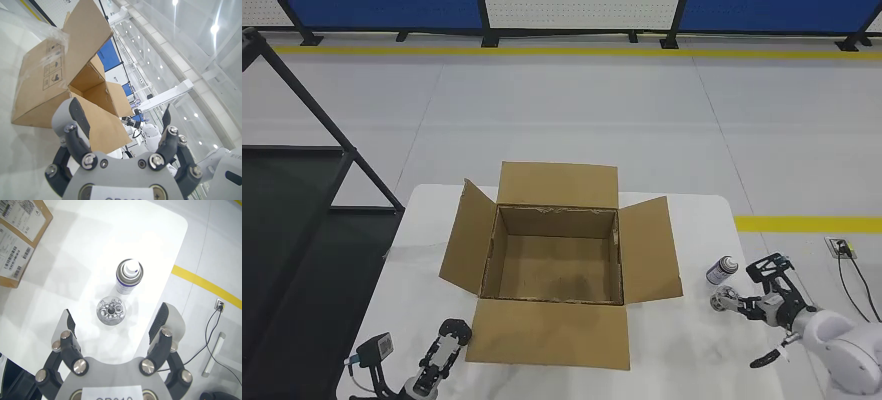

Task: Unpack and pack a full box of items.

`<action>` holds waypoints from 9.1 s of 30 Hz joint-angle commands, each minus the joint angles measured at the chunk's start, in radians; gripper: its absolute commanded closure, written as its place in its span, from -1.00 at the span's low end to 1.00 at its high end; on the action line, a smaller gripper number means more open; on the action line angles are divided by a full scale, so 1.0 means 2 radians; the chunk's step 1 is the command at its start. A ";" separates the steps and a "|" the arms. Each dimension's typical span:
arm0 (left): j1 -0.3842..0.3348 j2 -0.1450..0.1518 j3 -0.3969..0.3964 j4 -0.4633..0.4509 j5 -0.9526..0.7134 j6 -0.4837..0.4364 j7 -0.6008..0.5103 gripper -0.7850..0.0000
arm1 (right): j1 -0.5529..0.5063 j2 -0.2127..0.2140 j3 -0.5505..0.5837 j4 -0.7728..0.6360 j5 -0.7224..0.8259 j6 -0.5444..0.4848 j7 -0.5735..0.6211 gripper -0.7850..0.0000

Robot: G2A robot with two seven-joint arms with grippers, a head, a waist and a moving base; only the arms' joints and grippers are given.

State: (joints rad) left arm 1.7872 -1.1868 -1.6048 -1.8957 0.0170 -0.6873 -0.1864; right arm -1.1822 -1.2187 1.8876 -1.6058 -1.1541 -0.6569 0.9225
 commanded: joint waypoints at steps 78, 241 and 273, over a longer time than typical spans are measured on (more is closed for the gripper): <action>0.000 0.000 0.000 0.000 0.000 0.000 0.000 -1.00 | -0.010 0.060 -0.098 -0.334 0.197 0.167 0.054 1.00; 0.045 -0.023 -0.067 0.003 -0.049 -0.014 0.074 -1.00 | 0.519 -0.191 -0.670 0.426 0.177 0.119 -0.144 -1.00; 0.047 -0.024 -0.068 0.003 -0.048 -0.015 0.080 -1.00 | 0.449 -0.150 -0.606 0.240 0.088 0.146 -0.144 -1.00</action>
State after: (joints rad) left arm 1.8807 -1.2348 -1.7399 -1.8907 -0.0791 -0.7179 -0.0268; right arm -0.2674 -1.5263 0.6594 -1.0869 -0.9606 -0.3736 0.6355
